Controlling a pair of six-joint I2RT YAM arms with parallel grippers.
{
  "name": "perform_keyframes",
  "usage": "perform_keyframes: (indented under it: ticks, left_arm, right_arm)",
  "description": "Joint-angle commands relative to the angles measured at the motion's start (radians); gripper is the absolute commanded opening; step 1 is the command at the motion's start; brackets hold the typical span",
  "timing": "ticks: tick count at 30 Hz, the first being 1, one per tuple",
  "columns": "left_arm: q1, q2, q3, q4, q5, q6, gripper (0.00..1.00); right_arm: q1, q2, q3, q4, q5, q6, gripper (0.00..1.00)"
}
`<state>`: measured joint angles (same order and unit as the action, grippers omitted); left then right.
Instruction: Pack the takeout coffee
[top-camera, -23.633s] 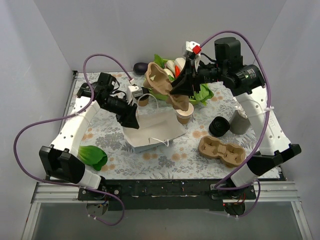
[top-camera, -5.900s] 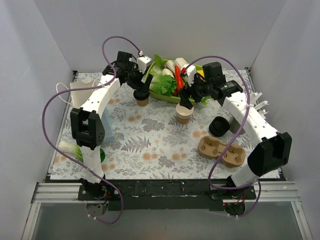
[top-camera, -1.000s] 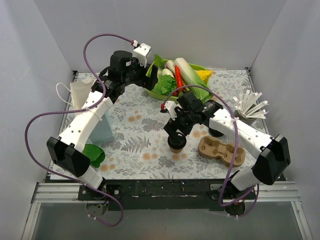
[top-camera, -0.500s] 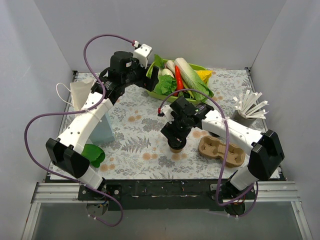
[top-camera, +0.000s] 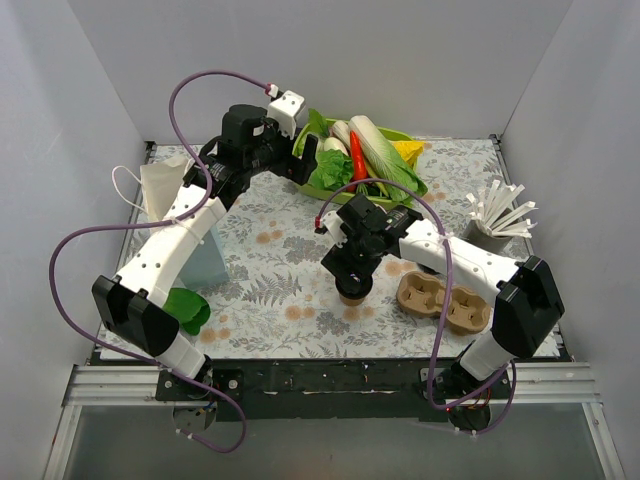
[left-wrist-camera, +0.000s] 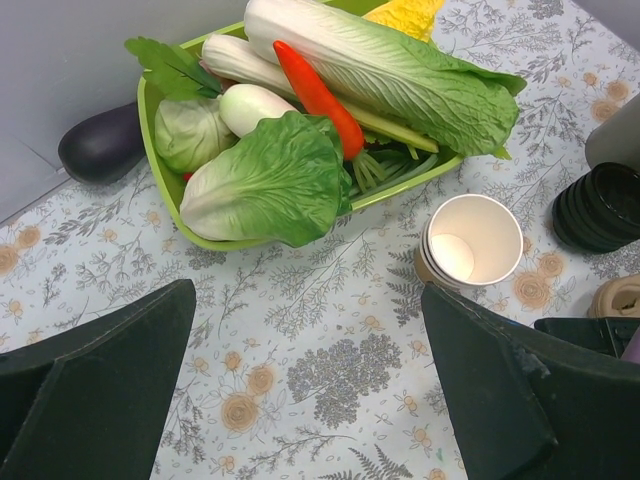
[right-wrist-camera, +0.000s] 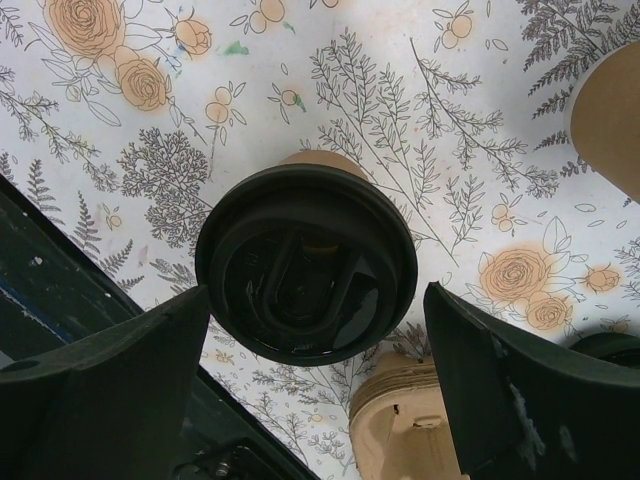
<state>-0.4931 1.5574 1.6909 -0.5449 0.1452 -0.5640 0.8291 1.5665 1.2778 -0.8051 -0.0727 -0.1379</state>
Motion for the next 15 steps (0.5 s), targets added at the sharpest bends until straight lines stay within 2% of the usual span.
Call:
perform_keyframes:
  ticks: [1,15]
  left_arm:
    - [-0.002,-0.06,-0.01,0.013,0.001,0.013,0.98]
    - [-0.002,-0.062,-0.017,0.013,-0.007,0.018,0.98]
  right_arm:
    - [0.011,0.012,0.006,0.024,0.013,-0.012,0.94]
    - [0.025,0.018,-0.018,0.03,0.008,-0.026,0.86]
